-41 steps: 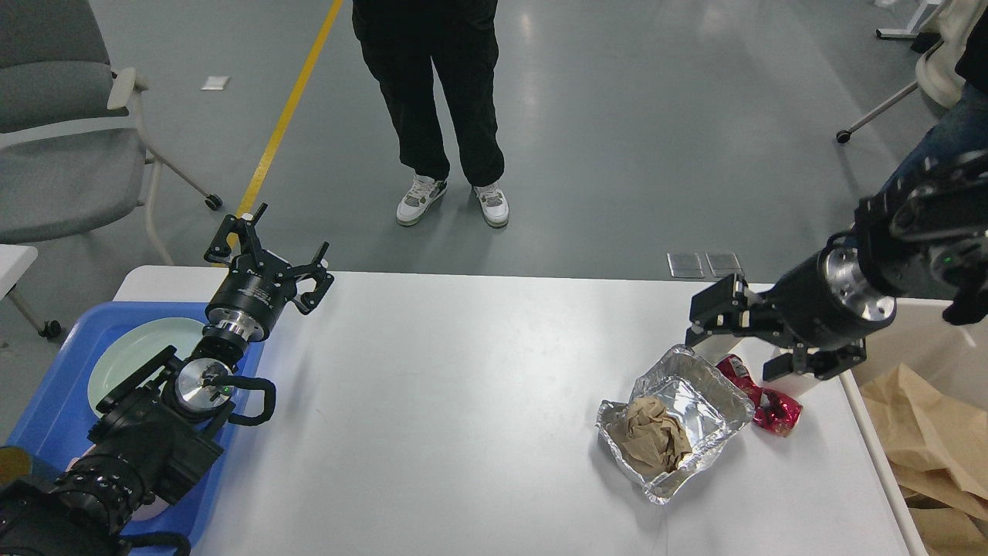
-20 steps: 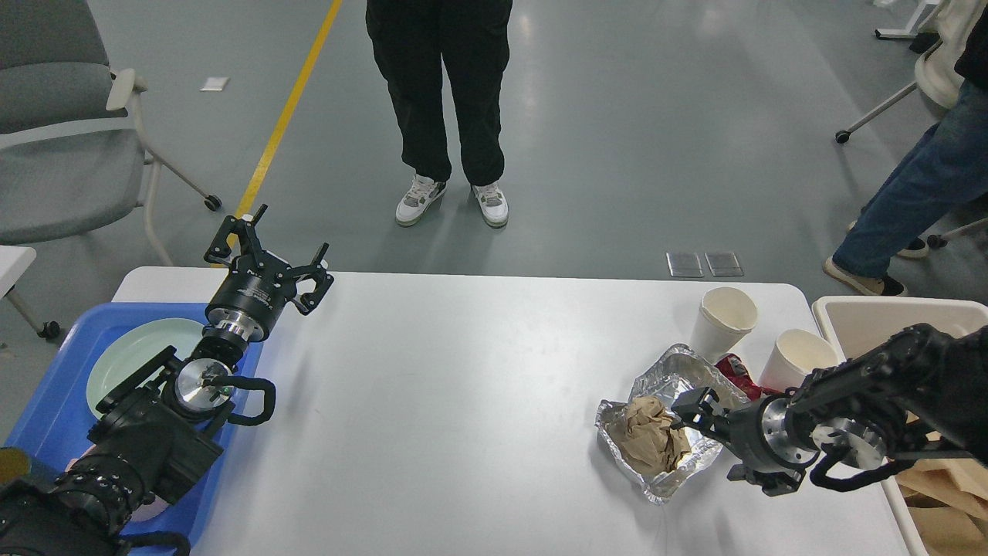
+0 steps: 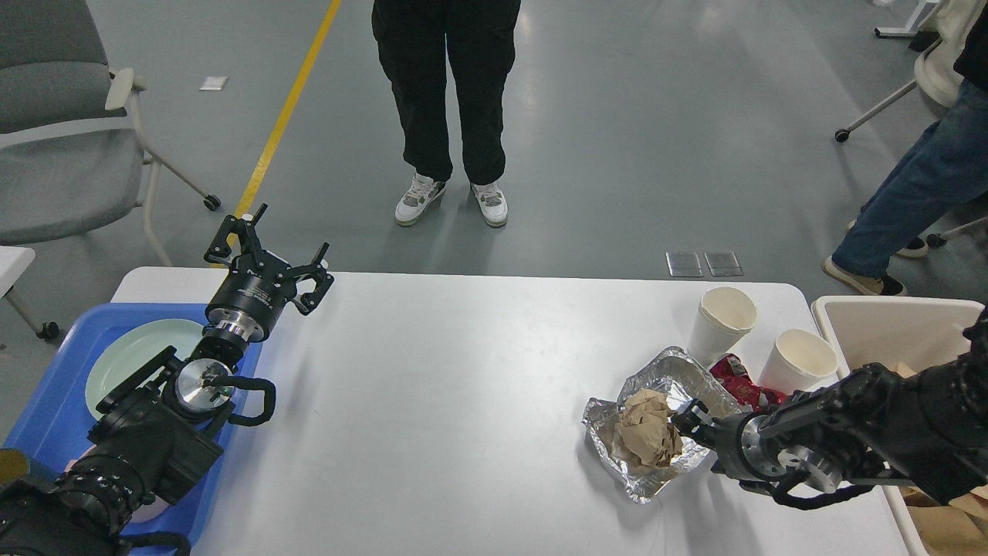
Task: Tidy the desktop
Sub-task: 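Lift the foil tray of crumpled paper and drop it into the bin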
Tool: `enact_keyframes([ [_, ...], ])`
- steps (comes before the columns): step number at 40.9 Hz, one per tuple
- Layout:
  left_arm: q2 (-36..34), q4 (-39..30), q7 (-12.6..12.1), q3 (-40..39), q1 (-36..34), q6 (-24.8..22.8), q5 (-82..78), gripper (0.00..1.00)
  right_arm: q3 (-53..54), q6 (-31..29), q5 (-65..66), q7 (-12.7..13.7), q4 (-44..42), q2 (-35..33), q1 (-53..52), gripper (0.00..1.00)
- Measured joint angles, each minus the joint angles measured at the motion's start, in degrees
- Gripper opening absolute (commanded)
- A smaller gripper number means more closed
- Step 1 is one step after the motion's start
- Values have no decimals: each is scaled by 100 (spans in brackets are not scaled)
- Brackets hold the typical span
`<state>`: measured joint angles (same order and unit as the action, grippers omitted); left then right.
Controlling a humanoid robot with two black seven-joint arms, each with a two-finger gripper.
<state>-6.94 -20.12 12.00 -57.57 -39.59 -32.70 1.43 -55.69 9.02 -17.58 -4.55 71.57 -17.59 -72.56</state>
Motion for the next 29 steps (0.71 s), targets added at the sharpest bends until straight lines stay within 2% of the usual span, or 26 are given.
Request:
enact_keyframes([
  [18, 0, 0, 0, 0, -3, 0, 0, 97, 129, 99, 11, -3, 546, -154, -358, 0],
  [29, 0, 0, 3, 0, -3, 0, 0, 97, 115, 25, 64, -5, 1139, -630, -947, 0],
])
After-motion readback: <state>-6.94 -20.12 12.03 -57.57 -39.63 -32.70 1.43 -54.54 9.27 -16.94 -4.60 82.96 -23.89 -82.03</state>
